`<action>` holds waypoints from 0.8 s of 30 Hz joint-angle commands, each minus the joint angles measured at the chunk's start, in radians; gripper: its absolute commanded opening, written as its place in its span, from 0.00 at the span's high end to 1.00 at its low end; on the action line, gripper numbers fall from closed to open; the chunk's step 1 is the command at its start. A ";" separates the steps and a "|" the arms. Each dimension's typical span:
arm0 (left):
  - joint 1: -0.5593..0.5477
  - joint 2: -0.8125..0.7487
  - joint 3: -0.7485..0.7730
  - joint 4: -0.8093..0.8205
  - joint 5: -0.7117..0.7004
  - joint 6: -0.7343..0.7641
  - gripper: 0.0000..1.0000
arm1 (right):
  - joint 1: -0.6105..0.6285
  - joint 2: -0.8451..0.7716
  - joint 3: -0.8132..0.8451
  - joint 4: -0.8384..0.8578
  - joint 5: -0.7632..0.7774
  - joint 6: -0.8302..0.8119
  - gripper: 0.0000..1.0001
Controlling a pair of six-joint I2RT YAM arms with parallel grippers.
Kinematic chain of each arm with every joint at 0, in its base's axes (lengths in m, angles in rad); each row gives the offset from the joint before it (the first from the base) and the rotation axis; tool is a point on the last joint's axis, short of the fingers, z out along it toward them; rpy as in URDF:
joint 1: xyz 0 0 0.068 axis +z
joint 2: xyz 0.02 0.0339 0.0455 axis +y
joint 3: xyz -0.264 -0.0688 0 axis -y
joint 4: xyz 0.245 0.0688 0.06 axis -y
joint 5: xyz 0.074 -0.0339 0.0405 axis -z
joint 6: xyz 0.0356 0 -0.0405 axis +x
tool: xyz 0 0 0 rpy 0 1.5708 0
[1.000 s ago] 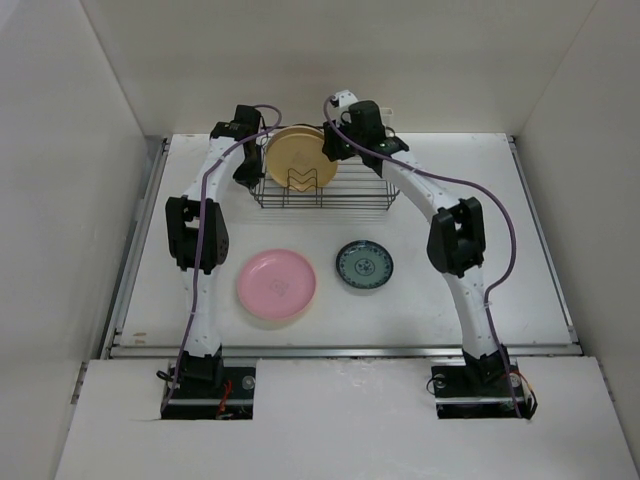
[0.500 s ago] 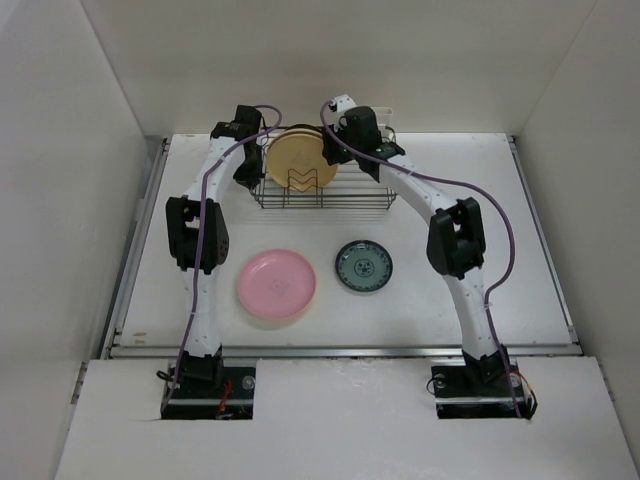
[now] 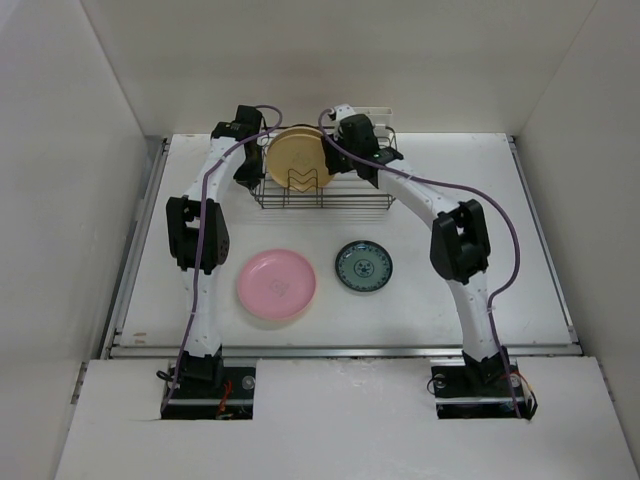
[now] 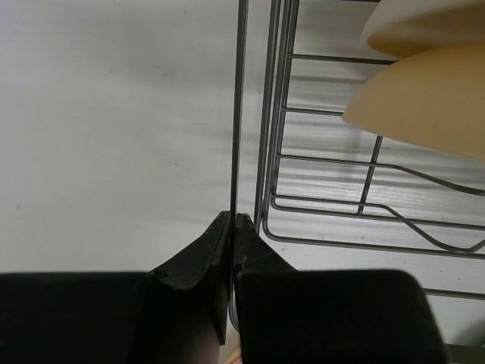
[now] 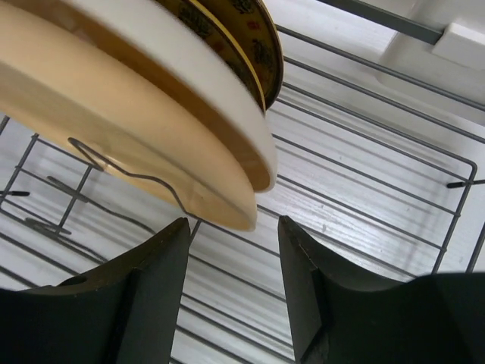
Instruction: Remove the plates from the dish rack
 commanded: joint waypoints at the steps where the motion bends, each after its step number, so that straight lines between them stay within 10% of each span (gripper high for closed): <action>1: -0.003 -0.022 0.042 -0.058 -0.028 -0.041 1.00 | 0.010 -0.089 -0.005 0.018 0.019 0.019 0.44; 11: -0.003 -0.022 0.042 -0.058 -0.028 -0.041 1.00 | 0.010 0.012 0.110 0.057 -0.072 0.028 0.64; 24: -0.003 -0.022 0.042 -0.068 -0.027 -0.032 1.00 | 0.010 0.100 0.130 0.121 -0.043 0.028 0.66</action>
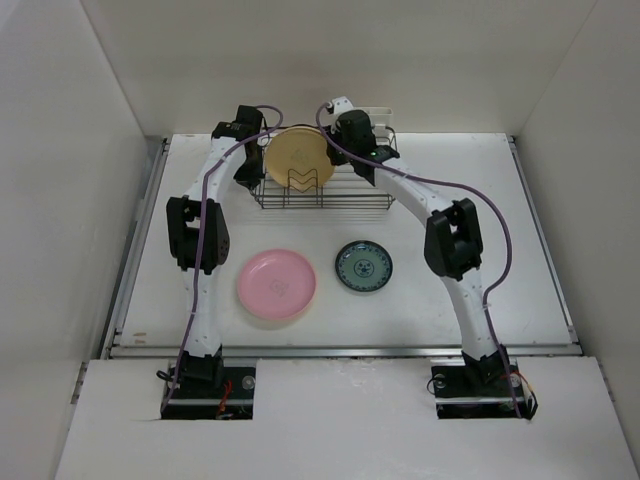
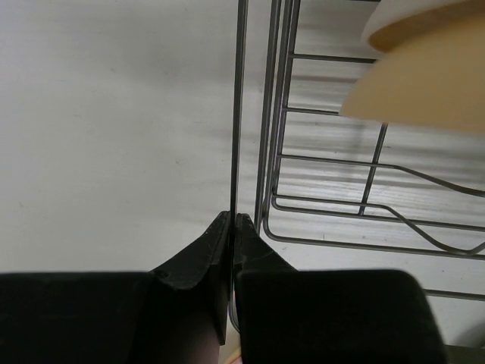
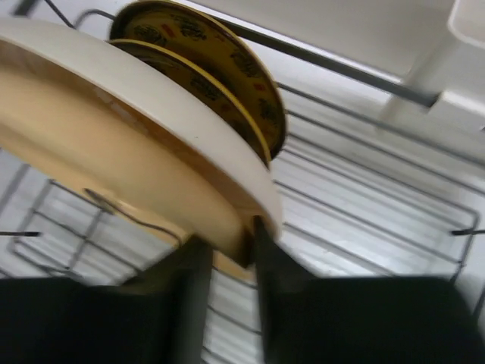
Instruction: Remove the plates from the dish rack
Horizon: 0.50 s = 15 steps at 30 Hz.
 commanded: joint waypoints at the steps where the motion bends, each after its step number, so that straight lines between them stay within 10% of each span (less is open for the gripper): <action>1: -0.003 -0.022 0.042 -0.065 -0.018 -0.032 1.00 | 0.010 0.041 0.043 0.059 -0.005 0.001 0.87; 3: -0.003 -0.022 0.042 -0.065 -0.018 -0.032 1.00 | 0.010 0.003 0.023 0.059 0.007 0.001 1.00; 15: -0.003 -0.022 0.042 -0.083 0.002 -0.080 1.00 | 0.030 -0.299 -0.215 0.238 0.156 -0.151 1.00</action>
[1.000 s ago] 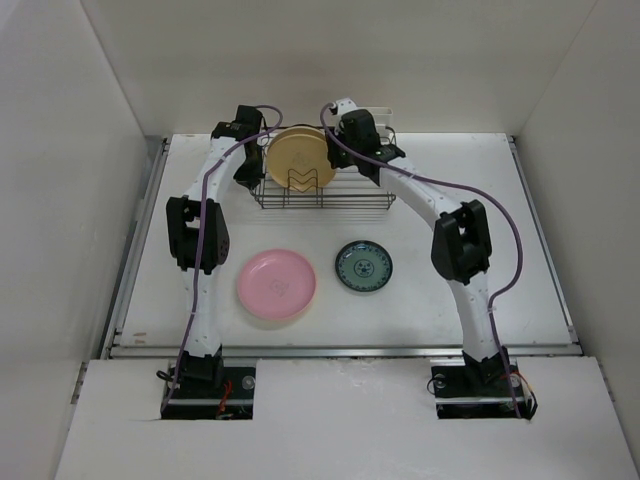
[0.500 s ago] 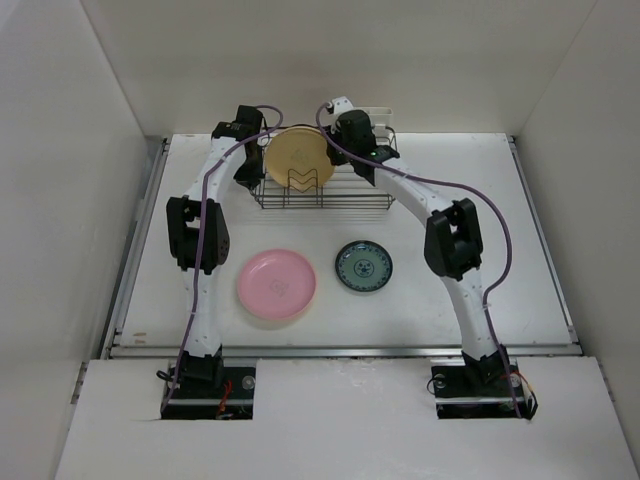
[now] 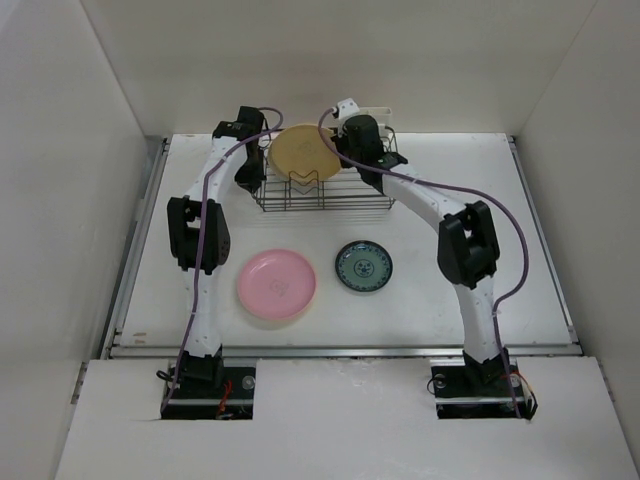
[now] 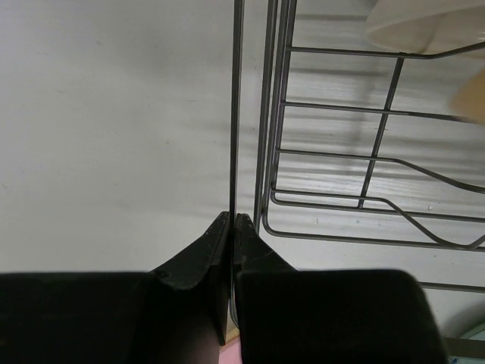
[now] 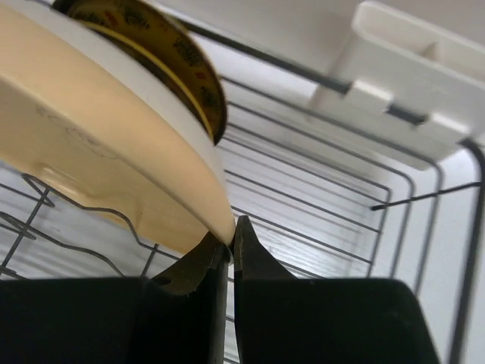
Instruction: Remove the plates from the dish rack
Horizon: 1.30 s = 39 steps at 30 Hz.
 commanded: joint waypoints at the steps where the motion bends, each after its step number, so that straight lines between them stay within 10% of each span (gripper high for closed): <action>1: 0.002 -0.022 0.033 -0.035 -0.012 -0.049 1.00 | 0.023 -0.189 -0.020 0.145 0.039 -0.011 1.00; 12: 0.002 -0.022 0.033 -0.044 -0.049 -0.018 1.00 | 0.032 -0.325 -0.019 -0.189 0.112 0.013 1.00; 22: 0.002 -0.022 0.033 -0.033 -0.029 -0.009 1.00 | 0.053 -0.401 -0.237 -0.517 -0.698 -0.063 1.00; 31: 0.002 -0.031 0.033 -0.042 -0.061 -0.009 1.00 | 0.176 -0.158 -0.137 -0.521 -0.758 0.024 0.98; 36: 0.002 -0.040 0.023 -0.043 -0.061 0.000 1.00 | 0.199 -0.103 -0.107 -0.553 -0.746 0.024 0.44; 39: 0.002 -0.040 0.023 -0.043 -0.061 0.000 1.00 | 0.209 -0.113 -0.094 -0.573 -0.694 0.024 0.28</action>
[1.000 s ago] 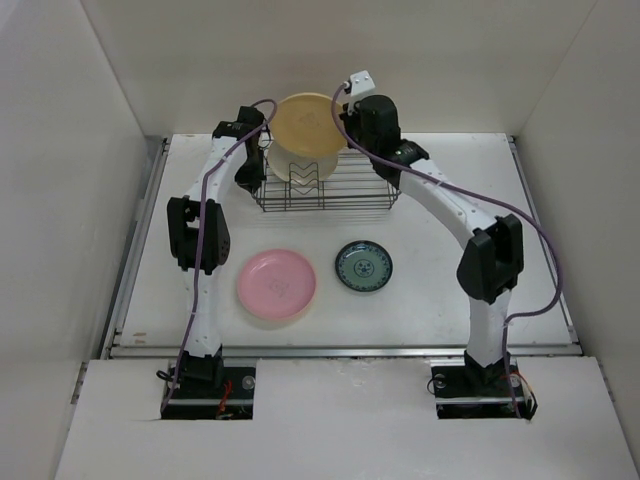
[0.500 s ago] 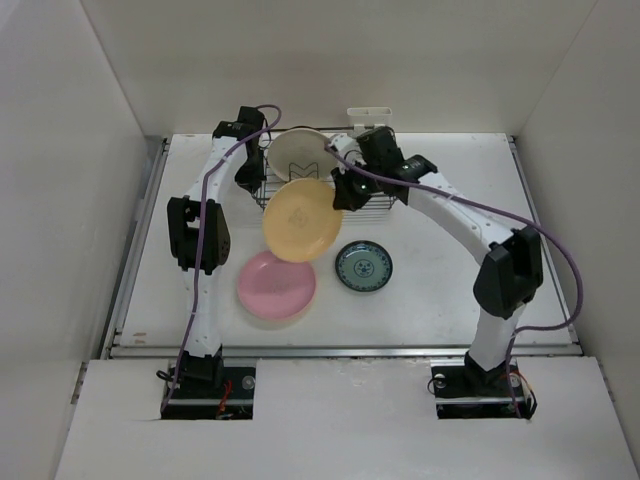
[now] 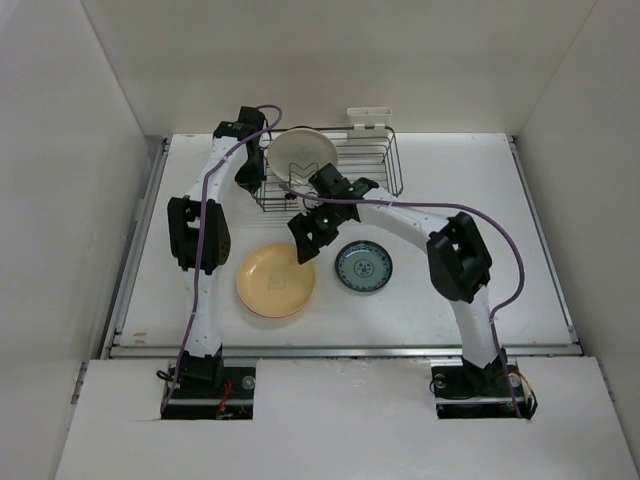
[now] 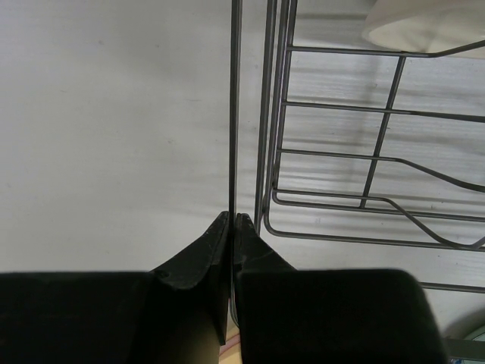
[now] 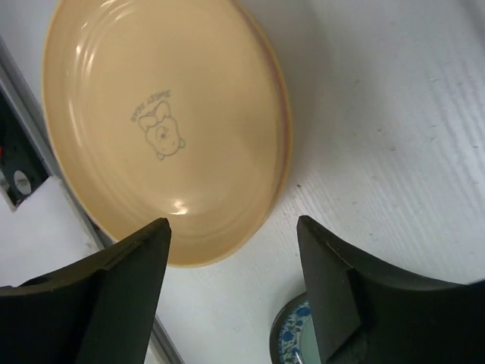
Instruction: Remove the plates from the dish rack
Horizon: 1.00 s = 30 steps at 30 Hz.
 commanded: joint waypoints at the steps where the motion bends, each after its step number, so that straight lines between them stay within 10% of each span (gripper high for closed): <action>1: 0.005 -0.040 0.023 -0.038 -0.049 -0.004 1.00 | 0.006 -0.047 0.051 0.008 0.062 0.003 0.26; 10: 0.005 -0.040 0.014 -0.028 -0.058 0.005 1.00 | -0.107 -0.172 0.121 0.238 0.356 0.113 0.19; 17: -0.004 -0.040 0.014 -0.028 -0.058 0.005 1.00 | -0.197 0.155 0.567 0.276 0.618 0.113 0.13; 23: -0.004 -0.040 0.014 -0.019 -0.058 0.005 1.00 | -0.221 0.250 0.560 0.532 0.588 0.113 0.09; 30: -0.004 -0.020 0.023 -0.019 -0.069 0.014 1.00 | -0.221 0.285 0.548 0.618 0.426 0.113 0.38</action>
